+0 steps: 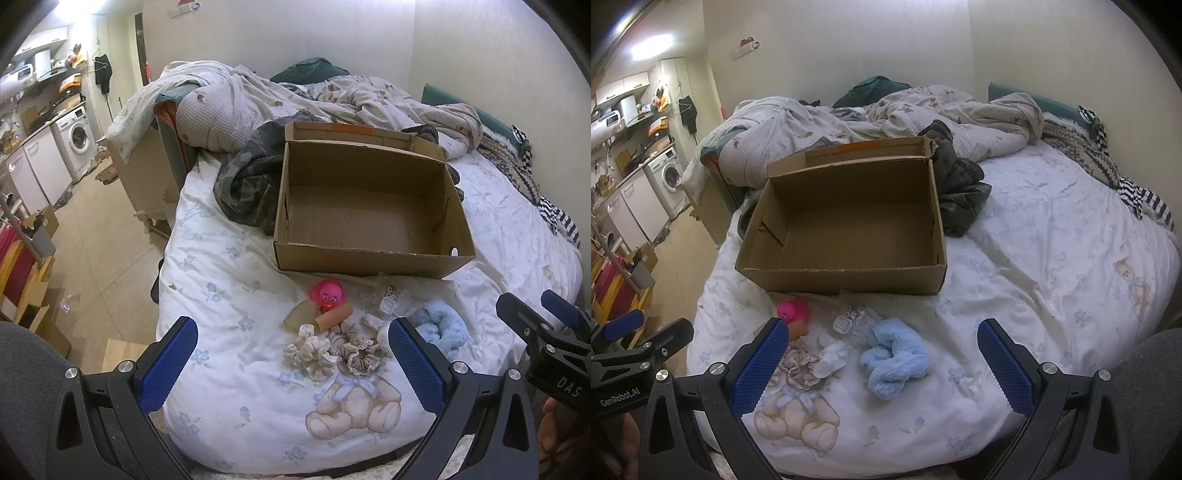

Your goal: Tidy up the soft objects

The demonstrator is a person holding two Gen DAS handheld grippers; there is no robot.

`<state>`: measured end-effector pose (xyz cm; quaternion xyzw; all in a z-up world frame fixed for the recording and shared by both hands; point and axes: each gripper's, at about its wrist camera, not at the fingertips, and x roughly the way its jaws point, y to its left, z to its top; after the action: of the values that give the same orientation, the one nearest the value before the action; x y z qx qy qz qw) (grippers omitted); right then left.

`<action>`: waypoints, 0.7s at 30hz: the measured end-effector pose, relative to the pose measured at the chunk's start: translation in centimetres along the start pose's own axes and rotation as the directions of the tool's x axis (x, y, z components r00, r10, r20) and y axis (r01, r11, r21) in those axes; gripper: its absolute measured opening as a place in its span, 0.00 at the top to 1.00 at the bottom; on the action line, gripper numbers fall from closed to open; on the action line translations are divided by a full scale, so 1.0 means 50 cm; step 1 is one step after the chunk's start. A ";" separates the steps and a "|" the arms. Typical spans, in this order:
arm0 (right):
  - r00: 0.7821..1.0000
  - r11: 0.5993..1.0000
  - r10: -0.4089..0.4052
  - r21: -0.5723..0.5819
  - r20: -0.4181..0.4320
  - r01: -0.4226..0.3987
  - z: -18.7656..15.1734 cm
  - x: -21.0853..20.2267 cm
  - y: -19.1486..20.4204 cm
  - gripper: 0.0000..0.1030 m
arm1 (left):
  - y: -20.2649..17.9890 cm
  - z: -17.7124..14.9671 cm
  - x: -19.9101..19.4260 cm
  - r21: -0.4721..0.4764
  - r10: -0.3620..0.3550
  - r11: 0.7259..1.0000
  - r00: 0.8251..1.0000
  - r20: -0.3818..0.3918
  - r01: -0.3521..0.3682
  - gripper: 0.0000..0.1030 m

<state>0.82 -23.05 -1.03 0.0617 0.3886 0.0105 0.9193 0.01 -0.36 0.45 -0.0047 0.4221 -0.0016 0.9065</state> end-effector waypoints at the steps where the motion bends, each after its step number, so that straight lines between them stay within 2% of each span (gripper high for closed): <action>1: 1.000 1.000 -0.001 0.000 0.000 0.001 0.000 0.000 0.000 0.00 | 0.000 0.000 0.001 0.001 0.003 1.000 1.000 0.000 -0.003 0.00; 21: 1.000 1.000 -0.002 -0.004 0.003 0.002 -0.001 0.000 0.000 0.00 | 0.002 -0.002 0.005 -0.001 0.008 1.000 1.000 0.002 -0.008 0.00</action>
<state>0.78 -23.03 -1.04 0.0597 0.3872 0.0104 0.9200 0.10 -0.27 0.17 -0.0037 0.4211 0.0022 0.9070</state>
